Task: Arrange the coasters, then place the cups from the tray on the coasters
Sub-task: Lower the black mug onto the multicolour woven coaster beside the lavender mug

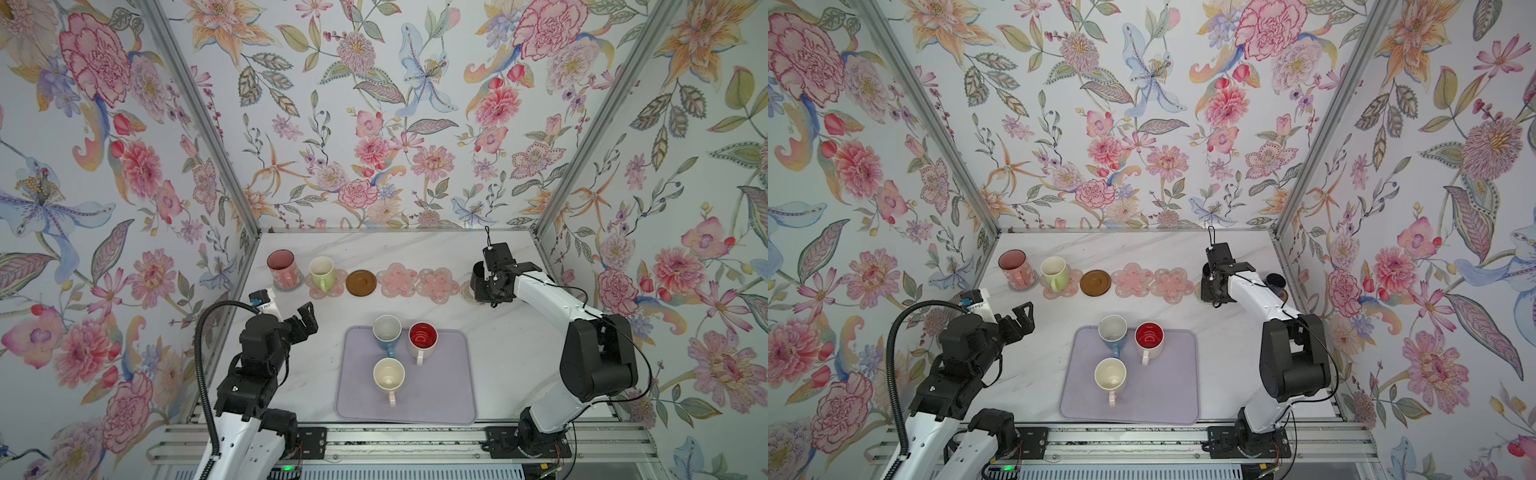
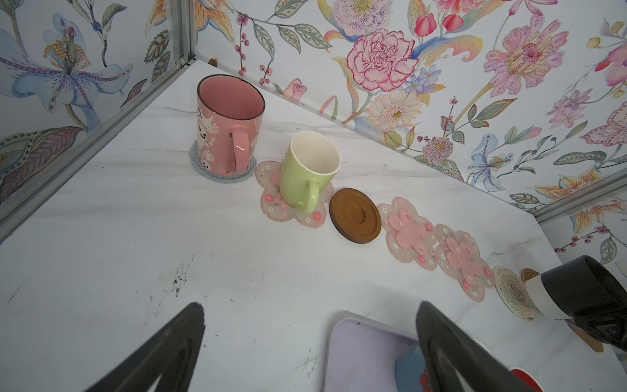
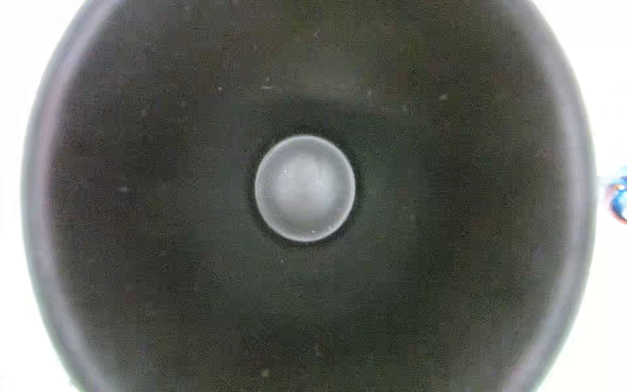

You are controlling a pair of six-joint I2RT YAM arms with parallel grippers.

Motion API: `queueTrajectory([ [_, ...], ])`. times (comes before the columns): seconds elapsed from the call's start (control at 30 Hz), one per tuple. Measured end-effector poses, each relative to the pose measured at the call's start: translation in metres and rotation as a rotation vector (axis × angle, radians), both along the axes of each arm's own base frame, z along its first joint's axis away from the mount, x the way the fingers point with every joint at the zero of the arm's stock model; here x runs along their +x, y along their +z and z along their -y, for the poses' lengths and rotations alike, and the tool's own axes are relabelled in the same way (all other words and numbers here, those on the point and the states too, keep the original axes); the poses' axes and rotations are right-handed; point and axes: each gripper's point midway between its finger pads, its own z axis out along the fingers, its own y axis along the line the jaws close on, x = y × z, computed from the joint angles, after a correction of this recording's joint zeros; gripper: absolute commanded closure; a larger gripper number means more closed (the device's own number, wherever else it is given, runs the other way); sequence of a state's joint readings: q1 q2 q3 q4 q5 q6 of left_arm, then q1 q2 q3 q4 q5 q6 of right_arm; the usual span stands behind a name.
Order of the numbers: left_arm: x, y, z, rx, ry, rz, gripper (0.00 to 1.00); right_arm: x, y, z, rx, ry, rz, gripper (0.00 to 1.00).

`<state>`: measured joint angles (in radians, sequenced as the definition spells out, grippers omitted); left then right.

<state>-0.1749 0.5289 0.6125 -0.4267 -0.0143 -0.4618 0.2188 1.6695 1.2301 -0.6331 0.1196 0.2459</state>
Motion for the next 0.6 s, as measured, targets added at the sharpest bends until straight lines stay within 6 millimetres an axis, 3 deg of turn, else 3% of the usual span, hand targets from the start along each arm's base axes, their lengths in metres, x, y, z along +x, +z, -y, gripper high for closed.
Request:
queueTrajectory([
  [0.6, 0.0, -0.002, 0.0, 0.0, 0.0, -0.005, 0.01, 0.01, -0.014, 0.002, 0.005, -0.01, -0.011, 1.0],
])
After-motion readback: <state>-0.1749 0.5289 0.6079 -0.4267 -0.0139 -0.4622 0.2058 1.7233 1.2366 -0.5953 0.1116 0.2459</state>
